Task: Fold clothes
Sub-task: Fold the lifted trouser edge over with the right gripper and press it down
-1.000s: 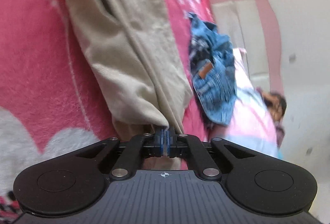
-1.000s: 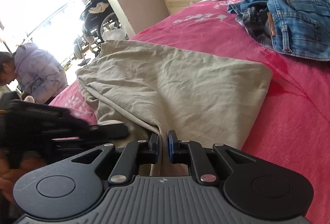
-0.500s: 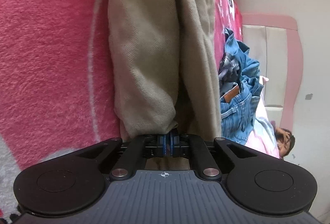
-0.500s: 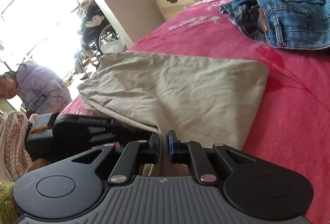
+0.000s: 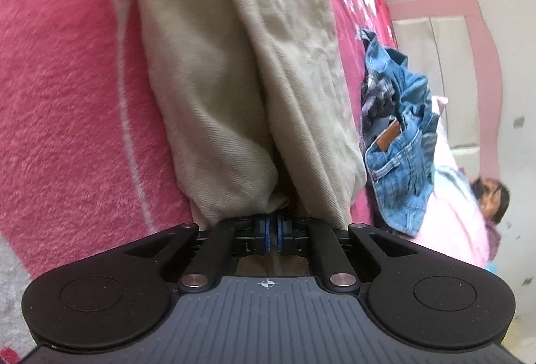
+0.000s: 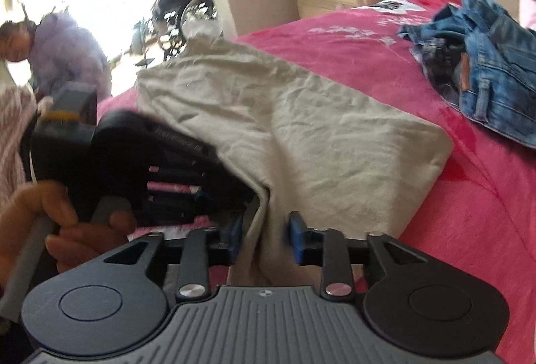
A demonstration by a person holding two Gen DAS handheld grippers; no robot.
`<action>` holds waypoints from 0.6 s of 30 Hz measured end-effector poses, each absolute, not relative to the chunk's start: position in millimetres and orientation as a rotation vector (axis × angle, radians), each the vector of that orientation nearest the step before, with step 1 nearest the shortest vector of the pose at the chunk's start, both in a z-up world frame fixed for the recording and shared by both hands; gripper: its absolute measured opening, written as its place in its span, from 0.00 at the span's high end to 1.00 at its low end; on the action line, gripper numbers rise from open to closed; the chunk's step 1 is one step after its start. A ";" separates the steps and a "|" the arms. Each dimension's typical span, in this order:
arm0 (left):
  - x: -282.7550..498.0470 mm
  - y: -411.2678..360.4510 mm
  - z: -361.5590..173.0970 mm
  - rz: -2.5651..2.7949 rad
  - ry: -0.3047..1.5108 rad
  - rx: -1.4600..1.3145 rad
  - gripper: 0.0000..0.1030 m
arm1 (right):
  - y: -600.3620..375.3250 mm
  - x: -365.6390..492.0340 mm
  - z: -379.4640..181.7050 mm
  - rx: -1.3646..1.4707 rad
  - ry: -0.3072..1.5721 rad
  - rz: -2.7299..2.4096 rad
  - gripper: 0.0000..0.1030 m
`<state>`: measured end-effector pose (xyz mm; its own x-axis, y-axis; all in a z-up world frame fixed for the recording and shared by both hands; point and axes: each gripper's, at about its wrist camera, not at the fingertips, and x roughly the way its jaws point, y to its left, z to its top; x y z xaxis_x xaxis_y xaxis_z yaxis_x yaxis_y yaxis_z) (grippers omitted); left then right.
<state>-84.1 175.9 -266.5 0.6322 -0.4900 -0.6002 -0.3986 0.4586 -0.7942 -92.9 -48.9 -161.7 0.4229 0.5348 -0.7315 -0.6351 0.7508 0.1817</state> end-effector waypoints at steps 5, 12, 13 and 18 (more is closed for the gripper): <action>-79.1 165.7 -255.1 -0.100 0.936 -0.986 0.93 | -42.7 -95.3 -164.7 -0.166 0.872 0.695 0.59; -93.8 171.9 -230.2 -0.143 0.951 -0.837 0.80 | -56.1 -83.9 -176.4 -0.063 0.945 0.573 0.80; -99.5 174.1 -224.5 -0.151 0.942 -0.805 0.80 | -57.0 -83.7 -177.0 -0.053 0.947 0.568 0.80; -112.2 171.9 -208.0 -0.153 0.893 -0.608 0.80 | -59.6 -85.4 -176.5 -0.030 0.933 0.563 0.80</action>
